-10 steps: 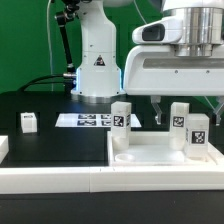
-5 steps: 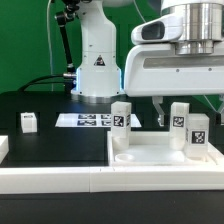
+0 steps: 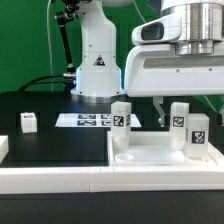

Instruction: Assemble square table

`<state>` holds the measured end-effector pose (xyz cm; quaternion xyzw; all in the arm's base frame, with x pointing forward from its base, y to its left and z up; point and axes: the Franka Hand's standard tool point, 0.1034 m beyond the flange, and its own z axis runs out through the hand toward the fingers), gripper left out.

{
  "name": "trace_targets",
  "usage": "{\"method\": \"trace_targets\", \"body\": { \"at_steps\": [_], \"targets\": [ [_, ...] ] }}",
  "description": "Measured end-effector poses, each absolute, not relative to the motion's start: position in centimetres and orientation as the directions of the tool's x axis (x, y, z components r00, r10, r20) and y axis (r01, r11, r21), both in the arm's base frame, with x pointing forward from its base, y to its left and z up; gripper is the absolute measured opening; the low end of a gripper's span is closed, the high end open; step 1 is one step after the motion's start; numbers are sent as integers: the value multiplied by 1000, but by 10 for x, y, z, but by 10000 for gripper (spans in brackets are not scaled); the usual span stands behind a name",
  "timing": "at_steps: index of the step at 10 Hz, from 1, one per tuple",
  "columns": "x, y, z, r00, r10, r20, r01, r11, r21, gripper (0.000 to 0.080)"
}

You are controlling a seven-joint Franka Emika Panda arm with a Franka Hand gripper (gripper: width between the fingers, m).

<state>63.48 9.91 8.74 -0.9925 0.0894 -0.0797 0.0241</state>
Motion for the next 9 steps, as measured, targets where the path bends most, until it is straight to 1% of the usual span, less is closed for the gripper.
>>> {"method": "trace_targets", "body": {
  "at_steps": [1, 2, 6, 9],
  "targets": [
    [635, 95, 88, 972, -175, 154, -167, -984, -63, 649],
    [638, 84, 88, 972, -177, 156, -168, -984, -66, 649],
    [634, 105, 86, 972, -182, 150, -170, -982, -85, 649],
    [631, 114, 82, 962, -232, 142, -220, -971, -95, 649]
  ]
}}
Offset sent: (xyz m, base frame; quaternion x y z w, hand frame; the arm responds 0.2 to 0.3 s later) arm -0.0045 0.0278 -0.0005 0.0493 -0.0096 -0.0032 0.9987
